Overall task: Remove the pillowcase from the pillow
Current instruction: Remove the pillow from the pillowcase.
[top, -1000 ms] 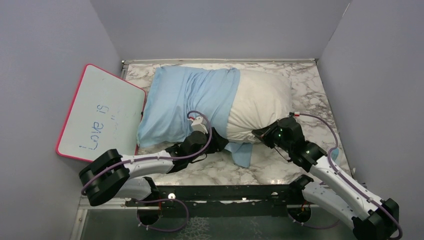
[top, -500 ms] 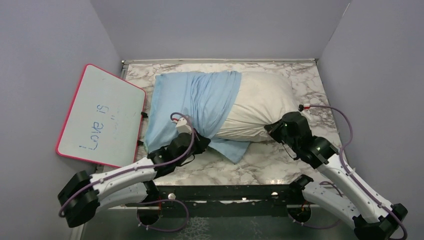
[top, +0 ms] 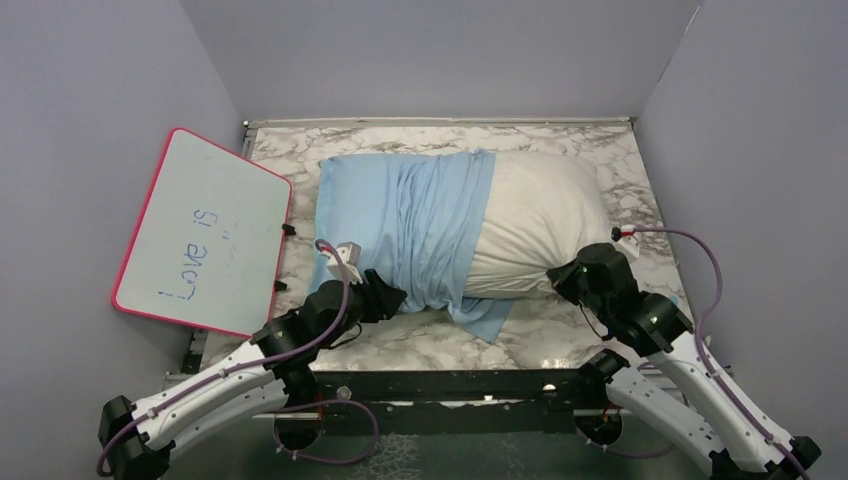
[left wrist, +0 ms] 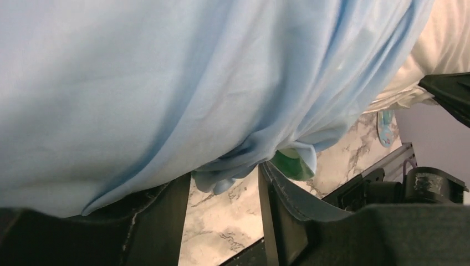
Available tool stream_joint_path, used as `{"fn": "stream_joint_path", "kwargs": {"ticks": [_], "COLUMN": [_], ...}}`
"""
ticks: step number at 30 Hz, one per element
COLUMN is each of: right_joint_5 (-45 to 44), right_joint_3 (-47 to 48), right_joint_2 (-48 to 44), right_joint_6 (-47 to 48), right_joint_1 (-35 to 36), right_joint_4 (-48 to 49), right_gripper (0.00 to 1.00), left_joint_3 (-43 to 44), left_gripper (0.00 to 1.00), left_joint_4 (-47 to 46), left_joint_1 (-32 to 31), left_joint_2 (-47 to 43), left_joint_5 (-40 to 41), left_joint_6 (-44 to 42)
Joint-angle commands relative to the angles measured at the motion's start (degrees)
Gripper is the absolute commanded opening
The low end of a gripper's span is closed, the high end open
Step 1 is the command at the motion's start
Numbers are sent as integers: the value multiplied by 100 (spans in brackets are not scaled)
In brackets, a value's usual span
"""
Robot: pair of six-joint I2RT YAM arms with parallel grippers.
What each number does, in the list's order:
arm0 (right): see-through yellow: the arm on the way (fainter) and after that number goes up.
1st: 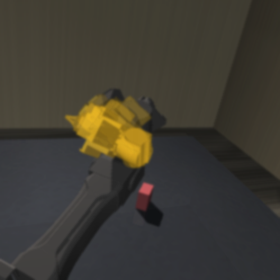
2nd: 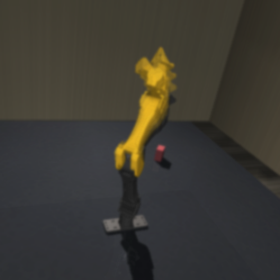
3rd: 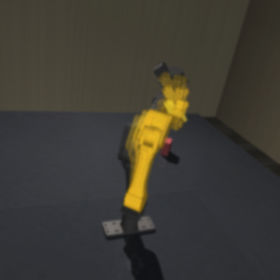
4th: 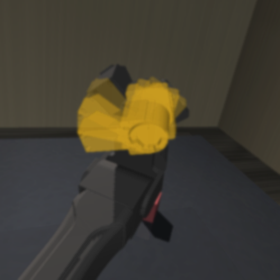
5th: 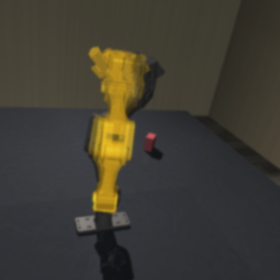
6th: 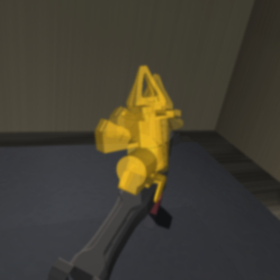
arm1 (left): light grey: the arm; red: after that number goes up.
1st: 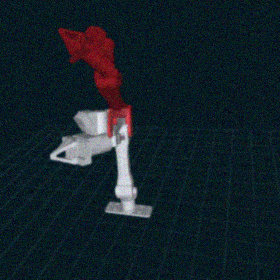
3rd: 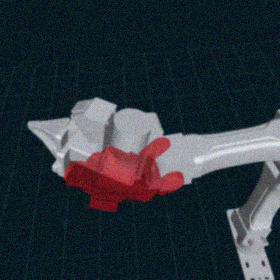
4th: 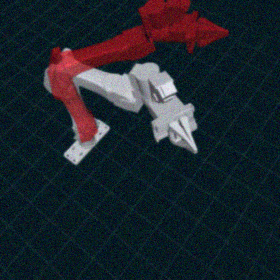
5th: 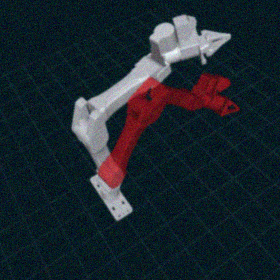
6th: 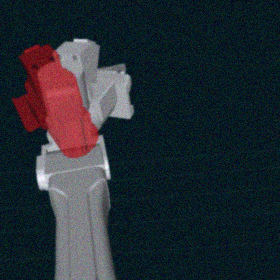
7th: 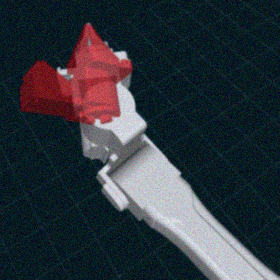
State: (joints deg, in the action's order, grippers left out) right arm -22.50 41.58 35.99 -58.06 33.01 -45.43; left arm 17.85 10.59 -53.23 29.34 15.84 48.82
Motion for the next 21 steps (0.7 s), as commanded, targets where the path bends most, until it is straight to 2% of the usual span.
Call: {"fn": "stream_joint_path", "kwargs": {"ticks": [1,5,11,18,20,21], "right_joint_5": [-270,281,793,897,849,812], "right_joint_3": [-173,-393,-475,-406,-368,-344], "right_joint_2": [-278,-207,186,234,134,60], "right_joint_6": [199,83,0,23,-12,-48], "right_joint_1": [-111,-111,-109,-110,-104,-110], "right_joint_4": [-352,-128,22,-200,-362,-448], "right_gripper": [2,3,3,3,3,3], "left_joint_3": [1117,1965,3294,4522,4901,5048], "left_gripper": [54,71,77,77,70,62], "left_joint_4": [527,553,796,560,679,833], "left_joint_1": [77,85,80,84,84,93], "left_joint_2": [252,584,2309,4423,4904,5111], "left_joint_5": [-329,-282,-518,-730,-515,-144], "left_joint_6": [-906,-1679,-2516,-3195,-3266,-3242]}}
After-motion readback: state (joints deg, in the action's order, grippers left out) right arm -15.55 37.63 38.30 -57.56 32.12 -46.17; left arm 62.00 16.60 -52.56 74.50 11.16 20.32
